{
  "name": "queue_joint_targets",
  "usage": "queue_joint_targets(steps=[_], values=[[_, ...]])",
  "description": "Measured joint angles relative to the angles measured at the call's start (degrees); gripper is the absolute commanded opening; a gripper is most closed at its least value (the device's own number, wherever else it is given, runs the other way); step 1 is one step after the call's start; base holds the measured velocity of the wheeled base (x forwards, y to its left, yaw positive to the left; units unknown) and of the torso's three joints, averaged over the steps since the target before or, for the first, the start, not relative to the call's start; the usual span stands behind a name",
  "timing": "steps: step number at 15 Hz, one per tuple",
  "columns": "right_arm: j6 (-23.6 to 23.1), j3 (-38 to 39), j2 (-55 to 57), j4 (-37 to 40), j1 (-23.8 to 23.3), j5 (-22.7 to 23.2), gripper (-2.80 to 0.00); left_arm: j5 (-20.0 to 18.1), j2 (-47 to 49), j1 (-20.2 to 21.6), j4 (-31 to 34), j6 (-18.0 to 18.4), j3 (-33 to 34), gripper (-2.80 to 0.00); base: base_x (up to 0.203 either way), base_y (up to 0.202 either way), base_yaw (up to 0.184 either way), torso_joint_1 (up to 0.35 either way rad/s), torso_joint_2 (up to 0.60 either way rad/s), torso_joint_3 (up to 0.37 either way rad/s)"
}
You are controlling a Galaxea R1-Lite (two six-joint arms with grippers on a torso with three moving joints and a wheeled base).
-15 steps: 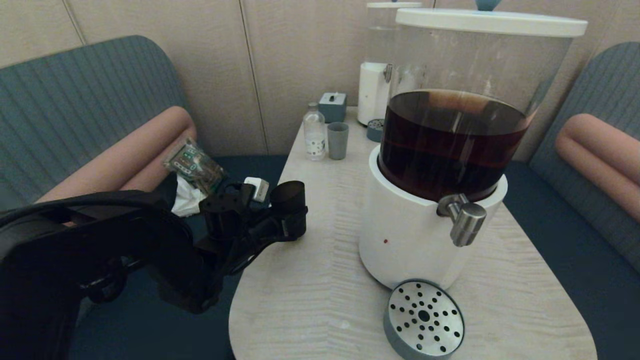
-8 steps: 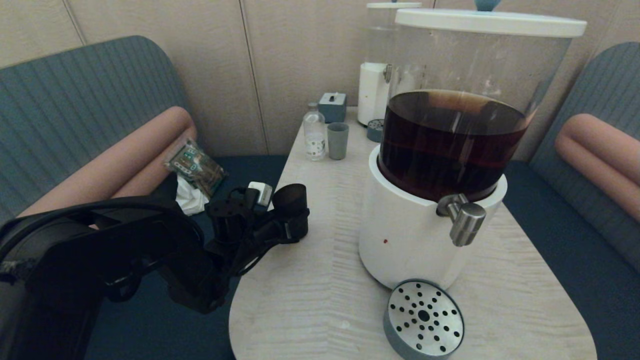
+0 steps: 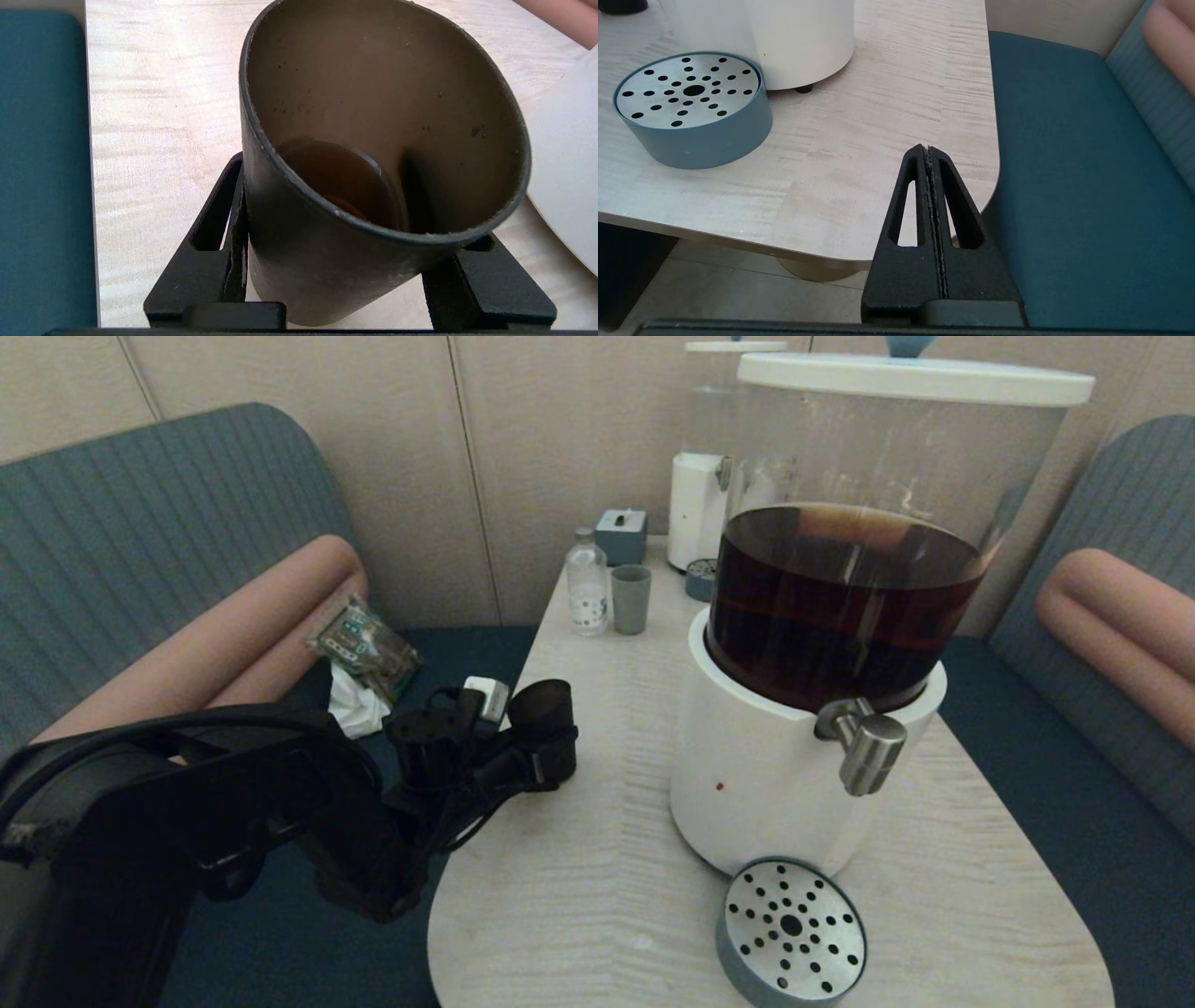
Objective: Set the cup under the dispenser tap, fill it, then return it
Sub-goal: Place the cup next to the water dispenser
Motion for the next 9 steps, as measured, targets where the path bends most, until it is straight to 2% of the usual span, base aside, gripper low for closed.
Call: queue_joint_targets(steps=[9], values=[[0.0,0.0,0.0,0.0,0.0,0.0,-2.80,-0.1,0.2,-0.3,-0.1,0.6,0.6,0.00,0.000,0.000,0.000,0.000,0.00,0.000]])
